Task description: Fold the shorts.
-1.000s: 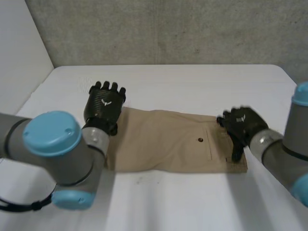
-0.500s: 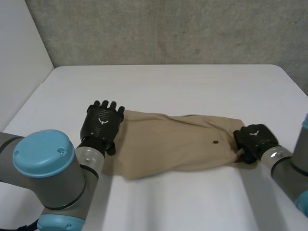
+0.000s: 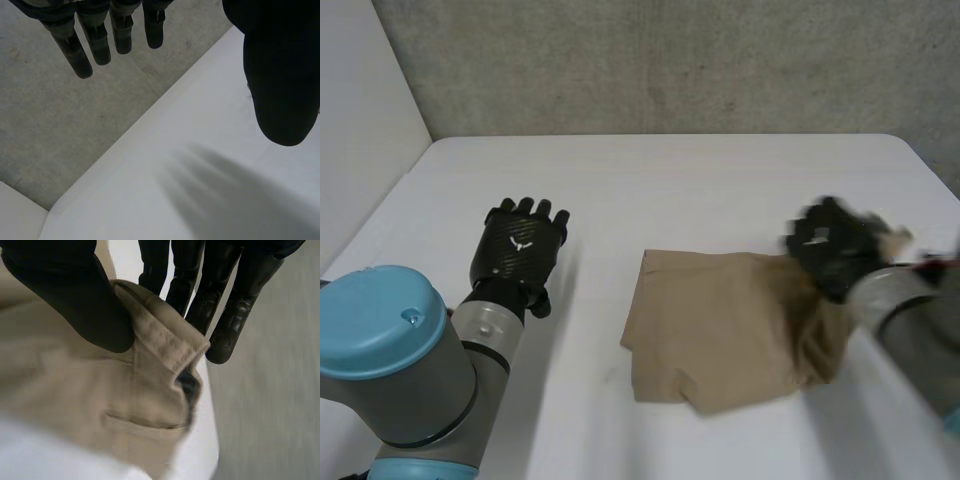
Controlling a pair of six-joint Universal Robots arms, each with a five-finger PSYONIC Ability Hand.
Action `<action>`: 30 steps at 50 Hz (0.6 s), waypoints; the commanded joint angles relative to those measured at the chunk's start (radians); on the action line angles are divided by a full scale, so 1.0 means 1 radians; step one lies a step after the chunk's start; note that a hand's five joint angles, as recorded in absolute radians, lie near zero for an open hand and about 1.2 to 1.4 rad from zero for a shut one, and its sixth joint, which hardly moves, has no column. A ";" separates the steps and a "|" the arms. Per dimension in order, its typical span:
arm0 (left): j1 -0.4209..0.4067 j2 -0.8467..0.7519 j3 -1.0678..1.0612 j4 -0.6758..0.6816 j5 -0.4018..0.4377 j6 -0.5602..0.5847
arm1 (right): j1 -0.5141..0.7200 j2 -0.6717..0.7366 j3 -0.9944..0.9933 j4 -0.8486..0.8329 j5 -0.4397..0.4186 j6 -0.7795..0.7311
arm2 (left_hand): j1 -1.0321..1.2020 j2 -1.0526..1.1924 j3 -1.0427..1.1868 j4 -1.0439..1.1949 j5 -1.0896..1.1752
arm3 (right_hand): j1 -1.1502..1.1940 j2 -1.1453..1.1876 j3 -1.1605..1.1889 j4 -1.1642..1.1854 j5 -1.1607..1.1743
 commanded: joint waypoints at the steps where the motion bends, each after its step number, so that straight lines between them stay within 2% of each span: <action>1: -0.003 0.021 0.005 0.002 -0.005 -0.001 | 0.378 0.152 -0.010 -0.095 -0.087 -0.135 | -0.006 -0.016 -0.023 -0.017 -0.034 | 0.429 0.228 0.217 0.207 0.254; 5: -0.007 0.030 0.017 0.002 -0.005 -0.003 | 0.443 0.206 -0.007 -0.096 -0.173 -0.157 | -0.008 -0.019 -0.026 -0.020 -0.036 | 0.429 0.228 0.217 0.207 0.254; 6: -0.007 0.032 0.022 0.004 -0.005 -0.001 | 0.443 0.209 -0.007 -0.096 -0.185 -0.150 | -0.008 -0.019 -0.026 -0.020 -0.036 | 0.337 0.136 0.125 0.115 0.162; 7: -0.010 0.032 0.034 0.004 -0.005 -0.003 | 0.443 0.207 -0.009 -0.096 -0.202 -0.128 | -0.008 -0.019 -0.026 -0.020 -0.036 | -0.083 -0.284 -0.295 -0.305 -0.258; 8: -0.014 0.032 0.043 0.004 -0.005 -0.003 | 0.441 0.206 -0.009 -0.096 -0.209 -0.108 | -0.011 -0.022 -0.029 -0.023 -0.039 | -0.325 -0.526 -0.537 -0.547 -0.500; 10: -0.023 0.032 0.062 0.002 -0.005 -0.003 | 0.440 0.204 -0.013 -0.096 -0.210 -0.050 | -0.011 -0.022 -0.029 -0.023 -0.039 | -0.725 -0.926 -0.937 -0.947 -0.900; 11: -0.033 0.030 0.083 0.002 -0.005 -0.007 | 0.424 0.195 -0.015 -0.096 -0.219 0.037 | -0.011 -0.022 -0.029 -0.023 -0.039 | -0.793 -0.994 -1.005 -1.015 -0.968; 14: -0.049 0.027 0.117 0.001 -0.007 -0.020 | 0.371 0.129 -0.012 -0.096 -0.230 0.201 | -0.008 -0.019 -0.026 -0.020 -0.036 | -0.793 -0.994 -1.005 -1.015 -0.968; 15: -0.063 0.026 0.141 -0.001 -0.007 -0.029 | 0.333 0.059 -0.007 -0.098 -0.239 0.343 | -0.006 -0.017 -0.023 -0.017 -0.034 | -0.793 -0.994 -1.005 -1.015 -0.968; 18: -0.084 0.024 0.175 -0.005 -0.005 -0.047 | 0.279 -0.027 -0.006 -0.096 -0.241 0.563 | -0.003 -0.014 -0.020 -0.014 -0.031 | -0.793 -0.994 -1.005 -1.015 -0.968; 19: -0.102 0.018 0.201 -0.013 -0.005 -0.058 | 0.244 -0.056 -0.013 -0.096 -0.227 0.694 | -0.003 -0.014 -0.020 -0.014 -0.031 | -0.793 -0.994 -1.005 -1.015 -0.968; 22: -0.132 0.006 0.243 -0.032 -0.003 -0.078 | 0.162 -0.090 -0.025 -0.073 -0.229 0.897 | 0.003 -0.008 -0.014 -0.008 -0.025 | -0.793 -0.994 -1.005 -1.015 -0.968; 25: -0.176 -0.040 0.295 -0.074 -0.002 -0.116 | 0.104 -0.124 -0.027 -0.034 -0.230 0.967 | 0.006 -0.005 -0.011 -0.005 -0.022 | -0.793 -0.994 -1.005 -1.015 -0.968; 30: -0.239 -0.122 0.359 -0.185 -0.002 -0.190 | 0.033 -0.097 -0.039 0.068 -0.229 0.951 | 0.009 -0.002 -0.008 -0.002 -0.019 | -0.793 -0.994 -1.005 -1.015 -0.968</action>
